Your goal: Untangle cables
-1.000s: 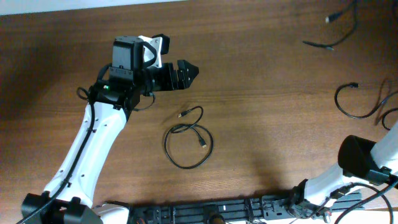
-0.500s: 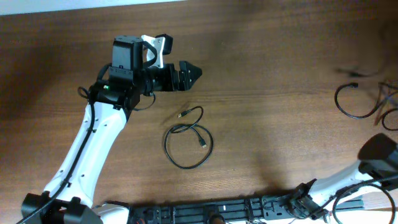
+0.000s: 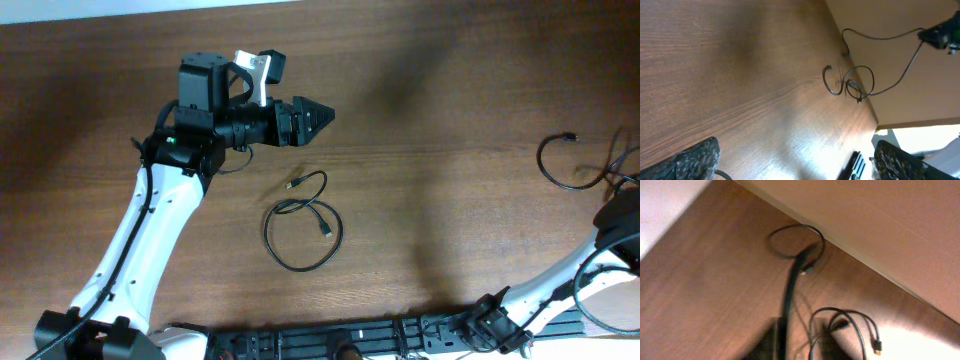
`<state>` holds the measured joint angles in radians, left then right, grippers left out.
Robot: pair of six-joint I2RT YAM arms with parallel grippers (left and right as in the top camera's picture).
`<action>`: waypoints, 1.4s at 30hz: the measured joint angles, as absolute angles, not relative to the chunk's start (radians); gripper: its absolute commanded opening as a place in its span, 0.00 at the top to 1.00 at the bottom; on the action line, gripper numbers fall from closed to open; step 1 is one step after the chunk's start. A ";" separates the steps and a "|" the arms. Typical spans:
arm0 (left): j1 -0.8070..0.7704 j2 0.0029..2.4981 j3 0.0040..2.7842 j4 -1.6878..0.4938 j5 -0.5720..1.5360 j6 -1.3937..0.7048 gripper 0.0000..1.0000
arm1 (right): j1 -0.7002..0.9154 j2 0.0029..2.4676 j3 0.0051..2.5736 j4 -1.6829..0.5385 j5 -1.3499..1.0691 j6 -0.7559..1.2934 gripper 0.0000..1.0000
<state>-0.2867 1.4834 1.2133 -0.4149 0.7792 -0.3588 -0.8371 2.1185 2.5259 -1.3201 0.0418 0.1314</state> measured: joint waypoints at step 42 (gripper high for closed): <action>-0.007 1.089 1.217 -0.411 0.860 -0.345 0.01 | 0.133 2.131 2.515 -1.693 -0.484 -0.044 0.01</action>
<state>-0.0071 1.0893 1.2167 -0.4114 0.8604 -0.3454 0.1326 2.1311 2.5153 -1.6928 -0.4835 -0.0444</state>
